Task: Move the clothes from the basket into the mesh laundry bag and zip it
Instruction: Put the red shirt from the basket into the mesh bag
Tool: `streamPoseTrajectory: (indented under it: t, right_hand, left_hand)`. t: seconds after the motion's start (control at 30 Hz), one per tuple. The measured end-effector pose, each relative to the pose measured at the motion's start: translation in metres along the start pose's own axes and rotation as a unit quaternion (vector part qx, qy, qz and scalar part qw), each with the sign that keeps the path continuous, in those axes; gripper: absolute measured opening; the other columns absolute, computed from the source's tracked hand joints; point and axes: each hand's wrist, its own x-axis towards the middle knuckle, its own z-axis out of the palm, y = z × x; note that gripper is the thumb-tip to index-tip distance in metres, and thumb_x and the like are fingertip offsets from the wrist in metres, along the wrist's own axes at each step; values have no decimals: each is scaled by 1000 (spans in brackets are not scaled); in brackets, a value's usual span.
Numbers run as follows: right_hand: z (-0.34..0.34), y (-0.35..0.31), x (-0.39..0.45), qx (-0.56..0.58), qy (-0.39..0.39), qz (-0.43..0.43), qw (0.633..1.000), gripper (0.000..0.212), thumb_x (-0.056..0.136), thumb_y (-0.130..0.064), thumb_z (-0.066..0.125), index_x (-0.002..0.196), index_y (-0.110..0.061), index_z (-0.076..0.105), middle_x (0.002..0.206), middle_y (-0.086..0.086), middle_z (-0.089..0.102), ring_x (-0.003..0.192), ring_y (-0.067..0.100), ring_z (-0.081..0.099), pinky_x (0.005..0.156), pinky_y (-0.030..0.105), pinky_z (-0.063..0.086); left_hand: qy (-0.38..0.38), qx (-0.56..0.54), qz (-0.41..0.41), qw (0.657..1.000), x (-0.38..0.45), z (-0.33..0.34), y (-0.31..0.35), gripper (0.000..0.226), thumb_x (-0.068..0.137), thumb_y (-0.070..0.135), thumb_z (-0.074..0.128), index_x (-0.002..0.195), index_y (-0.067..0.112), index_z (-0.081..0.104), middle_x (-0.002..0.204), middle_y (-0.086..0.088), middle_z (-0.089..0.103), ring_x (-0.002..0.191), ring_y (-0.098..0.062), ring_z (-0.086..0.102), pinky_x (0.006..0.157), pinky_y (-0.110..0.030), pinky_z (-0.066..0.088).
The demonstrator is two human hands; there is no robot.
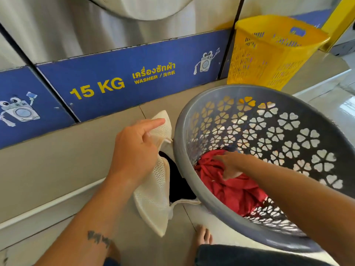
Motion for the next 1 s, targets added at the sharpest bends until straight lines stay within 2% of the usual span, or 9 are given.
streamPoseTrajectory:
  t: [0.23,0.47,0.63,0.67,0.7,0.77,0.87,0.93,1.0]
  right_hand:
    - [53,3,51,-63,-41,57,996,110,72,-71,65,153,-50,-6,161,17,5,144,55,13,106,71,33]
    - [64,-21,57,-178,43,-38,982,52,84,-37,65,134,-26,52,132,11,48,113,35,54,84,43,54]
    - [15,-14,30,123,45,-87,988,28,74,-17,48,94,-7,65,99,7,69,96,30,64,86,43,56]
    - [3,-13,19,178,56,-101,977,29,71,-17,46,90,-4,64,95,4,70,92,25,63,88,44,56]
    - [-7,-10,8,228,77,-113,964,27,68,-16,44,83,-6,64,89,0,69,88,20,60,86,42,56]
    - [-26,-5,-18,320,123,-121,932,18,68,-6,45,65,-17,58,66,-7,64,70,17,57,67,37,52]
    - [-52,-3,-69,486,183,-130,845,22,67,3,46,60,-14,58,56,0,50,54,16,47,55,33,38]
    - [-71,-9,-111,559,236,-166,777,19,59,-2,44,71,0,59,61,8,50,55,19,46,54,35,37]
    - [-87,-16,-148,569,284,-222,739,30,59,-2,43,81,4,62,62,10,51,54,20,46,46,33,36]
  left_hand:
    - [-25,-19,-13,999,8,8,-15,43,90,6,45,118,27,69,110,14,62,106,9,47,82,-18,46]
    - [-18,0,-48,999,9,6,-19,48,94,-1,39,119,27,69,89,24,35,108,-15,33,88,-37,40]
    - [-8,-13,-76,997,9,-2,-9,51,92,-1,39,114,33,70,105,15,30,104,0,52,83,-19,46]
    - [1,-21,-83,996,9,-5,-6,51,91,0,39,113,34,71,80,17,39,107,1,56,83,-10,45]
    - [16,-34,-90,995,10,-9,-3,51,91,0,39,112,34,71,117,15,65,112,-6,58,90,-12,44]
    - [52,-62,-108,991,11,-17,4,51,89,0,40,112,31,72,115,2,71,106,-24,61,92,-28,49]
    - [75,-92,-113,986,8,-31,16,54,85,-3,37,111,30,72,68,16,68,41,-3,46,41,-11,38]
    - [81,-90,-103,987,3,-38,23,55,85,-3,36,113,30,72,121,4,55,38,0,43,37,-8,30]
    - [86,-98,-86,988,-3,-48,27,55,85,-2,37,114,30,71,119,-2,68,61,3,60,45,-6,36]
